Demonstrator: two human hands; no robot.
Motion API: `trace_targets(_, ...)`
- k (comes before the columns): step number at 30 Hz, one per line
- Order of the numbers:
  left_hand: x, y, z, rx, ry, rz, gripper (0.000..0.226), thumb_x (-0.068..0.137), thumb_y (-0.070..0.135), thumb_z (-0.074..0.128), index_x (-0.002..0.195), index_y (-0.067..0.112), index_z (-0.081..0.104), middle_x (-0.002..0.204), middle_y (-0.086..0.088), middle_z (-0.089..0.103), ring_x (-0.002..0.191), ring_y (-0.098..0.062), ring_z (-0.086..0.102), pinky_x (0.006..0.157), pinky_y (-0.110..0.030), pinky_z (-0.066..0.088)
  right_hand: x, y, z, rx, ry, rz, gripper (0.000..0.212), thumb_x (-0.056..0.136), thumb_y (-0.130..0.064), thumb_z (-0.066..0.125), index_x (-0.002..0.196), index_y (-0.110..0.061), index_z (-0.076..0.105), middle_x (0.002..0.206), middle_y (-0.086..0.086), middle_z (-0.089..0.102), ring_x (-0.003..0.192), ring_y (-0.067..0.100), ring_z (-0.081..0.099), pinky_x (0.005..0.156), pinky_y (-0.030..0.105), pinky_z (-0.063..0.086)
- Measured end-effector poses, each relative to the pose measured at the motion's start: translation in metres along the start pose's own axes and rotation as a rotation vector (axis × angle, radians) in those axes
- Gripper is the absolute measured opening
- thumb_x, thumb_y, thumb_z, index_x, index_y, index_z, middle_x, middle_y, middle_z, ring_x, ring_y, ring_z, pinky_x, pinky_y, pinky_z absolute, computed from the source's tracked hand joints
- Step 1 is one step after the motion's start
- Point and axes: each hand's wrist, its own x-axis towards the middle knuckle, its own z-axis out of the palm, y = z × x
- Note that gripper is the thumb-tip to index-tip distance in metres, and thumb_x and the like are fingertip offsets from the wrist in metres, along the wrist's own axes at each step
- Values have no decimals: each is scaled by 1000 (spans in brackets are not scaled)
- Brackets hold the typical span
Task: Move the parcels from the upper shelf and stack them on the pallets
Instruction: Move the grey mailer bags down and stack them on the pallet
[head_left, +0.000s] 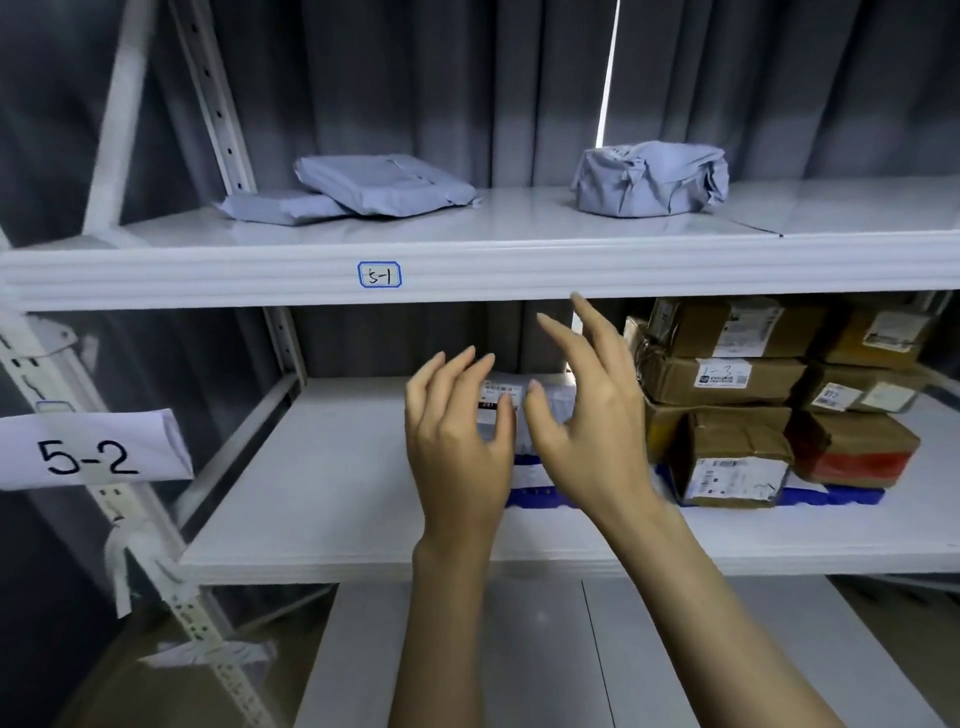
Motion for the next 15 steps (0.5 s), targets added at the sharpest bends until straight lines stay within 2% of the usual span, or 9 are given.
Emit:
trace_targets(3,18,5,-9,1,19,45,34,85,15,68,119,10,66,125,-1,62,127,-21,45,102,-32,42,18,-12,-9,-1,26,-60,49,81,-15,59,130,-10,56,148,8,40,133,21,38,106,4,15)
trace_targets(9,64,2,-33,80,76,123,35,84,19,67,118,10,65,123,-3,63,124,-24,46,103,-40,42,60,-30,-18,-23,30,-124,51,81,-20,58,131,-13,55,148,7,39,135,20,35,99,-1,14)
trace_targets(15,124,-13,-48,145,72,129,42,82,21,70,122,12,62,123,-1,62,122,-20,46,101,-32,40,112,-42,-1,-89,-72,-160,54,82,-19,61,135,-15,51,154,6,31,138,23,31,102,23,25)
